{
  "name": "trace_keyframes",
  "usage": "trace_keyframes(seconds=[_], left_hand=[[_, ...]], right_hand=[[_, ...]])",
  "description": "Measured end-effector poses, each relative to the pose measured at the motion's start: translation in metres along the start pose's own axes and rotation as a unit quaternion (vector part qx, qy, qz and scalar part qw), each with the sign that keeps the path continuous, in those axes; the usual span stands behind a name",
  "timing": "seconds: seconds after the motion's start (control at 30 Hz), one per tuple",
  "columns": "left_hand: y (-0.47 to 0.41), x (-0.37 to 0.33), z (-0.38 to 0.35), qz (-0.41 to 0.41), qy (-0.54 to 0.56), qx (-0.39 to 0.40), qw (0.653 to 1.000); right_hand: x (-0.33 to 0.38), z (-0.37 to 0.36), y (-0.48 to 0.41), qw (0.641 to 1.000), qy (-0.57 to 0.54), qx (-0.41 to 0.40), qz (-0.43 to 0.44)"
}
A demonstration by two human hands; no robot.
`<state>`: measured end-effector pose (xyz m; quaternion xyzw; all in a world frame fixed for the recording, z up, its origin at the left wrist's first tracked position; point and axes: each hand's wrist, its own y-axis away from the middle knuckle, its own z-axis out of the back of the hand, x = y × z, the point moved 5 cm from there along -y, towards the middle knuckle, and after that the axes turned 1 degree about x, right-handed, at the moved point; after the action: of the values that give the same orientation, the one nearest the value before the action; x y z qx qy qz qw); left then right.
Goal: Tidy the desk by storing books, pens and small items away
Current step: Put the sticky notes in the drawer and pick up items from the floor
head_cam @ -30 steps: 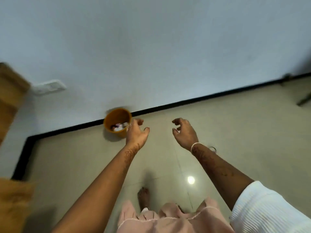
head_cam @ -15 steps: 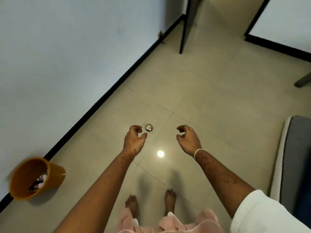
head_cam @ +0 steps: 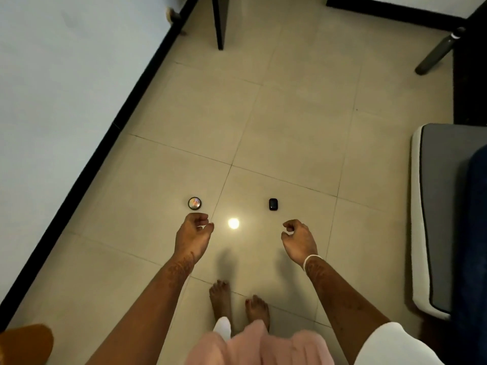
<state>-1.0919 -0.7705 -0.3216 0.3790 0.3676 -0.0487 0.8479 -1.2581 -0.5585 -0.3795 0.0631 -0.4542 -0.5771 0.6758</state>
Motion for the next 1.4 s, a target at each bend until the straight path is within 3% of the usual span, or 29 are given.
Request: trace_keyframes(seconds=[0.17, 0.43, 0.8, 1.1, 1.4], left_hand=[[-0.079, 0.038, -0.021, 0.007, -0.028, 0.018, 0.999], [-0.252, 0.130, -0.068, 0.019, -0.030, -0.026, 0.999], [-0.439, 0.234, -0.103, -0.005, -0.106, -0.056, 0.993], [-0.483, 0.254, -0.095, -0.003, -0.177, -0.060, 0.982], [-0.486, 0.266, -0.078, -0.022, -0.159, -0.042, 0.986]], right_hand=[[-0.020, -0.045, -0.077, 1.000, 0.019, -0.001, -0.023], [-0.080, -0.145, -0.244, 0.997, 0.057, -0.023, -0.053], [-0.158, -0.226, -0.385, 0.983, 0.052, -0.174, -0.039], [-0.182, -0.233, -0.410, 0.969, 0.023, -0.238, -0.060], [-0.188, -0.233, -0.422, 0.977, 0.037, -0.207, -0.035]])
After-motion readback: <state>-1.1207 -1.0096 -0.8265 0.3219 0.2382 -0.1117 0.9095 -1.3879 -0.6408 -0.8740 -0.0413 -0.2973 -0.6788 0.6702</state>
